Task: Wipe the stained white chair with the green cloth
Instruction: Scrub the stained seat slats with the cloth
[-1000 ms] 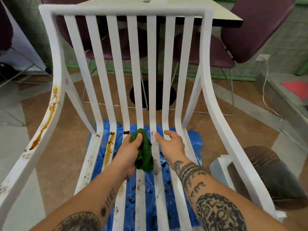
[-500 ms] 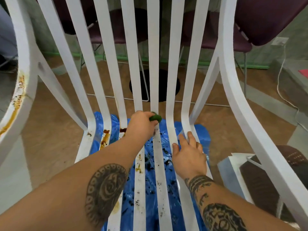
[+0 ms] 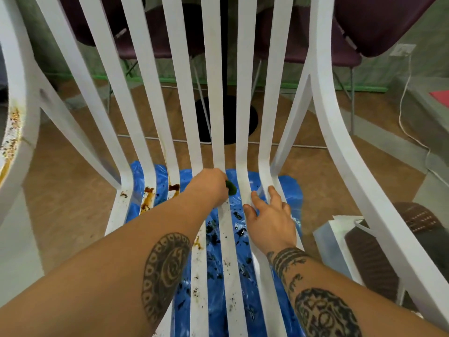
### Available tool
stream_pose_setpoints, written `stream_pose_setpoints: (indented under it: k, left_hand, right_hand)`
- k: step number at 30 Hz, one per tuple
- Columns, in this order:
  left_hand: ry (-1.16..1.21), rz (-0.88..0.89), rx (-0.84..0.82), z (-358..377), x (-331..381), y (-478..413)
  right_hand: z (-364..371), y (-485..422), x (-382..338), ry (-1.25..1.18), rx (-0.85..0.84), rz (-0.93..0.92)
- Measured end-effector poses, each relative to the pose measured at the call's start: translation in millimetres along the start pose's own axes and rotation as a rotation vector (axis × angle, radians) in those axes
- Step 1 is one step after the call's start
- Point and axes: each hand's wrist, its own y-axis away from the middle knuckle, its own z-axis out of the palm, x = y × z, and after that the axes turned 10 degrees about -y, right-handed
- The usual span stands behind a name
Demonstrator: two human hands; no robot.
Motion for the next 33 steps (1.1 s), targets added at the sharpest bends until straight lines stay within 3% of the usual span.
stream_pose_setpoints:
  k: [3, 7, 12, 16, 22, 27, 33]
  left_hand:
    - [0.063, 0.015, -0.002, -13, -3, 5]
    - [0.315, -0.043, 0.245, -18, -10, 6]
    - [0.096, -0.044, 0.062, -4, -8, -5]
    - [-0.106, 0.020, 0.051, 6, -4, 2]
    - [-0.107, 0.066, -0.082, -13, 2, 22]
    - [0.028, -0.023, 0.136, -17, -11, 22]
    - [-0.025, 0.006, 0.087, 9, -11, 25]
  right_hand:
    - [0, 0, 2, 0.018, 0.006, -0.010]
    - [0, -1, 2, 0.018, 0.015, -0.013]
    - [2, -2, 2, 0.037, 0.016, -0.004]
    - [3, -1, 1, 0.035, 0.022, 0.001]
    - [1, -1, 0, 0.017, 0.022, 0.002]
    - [2, 0, 0, 0.017, 0.027, 0.000]
    - [3, -1, -1, 0.021, 0.038, 0.002]
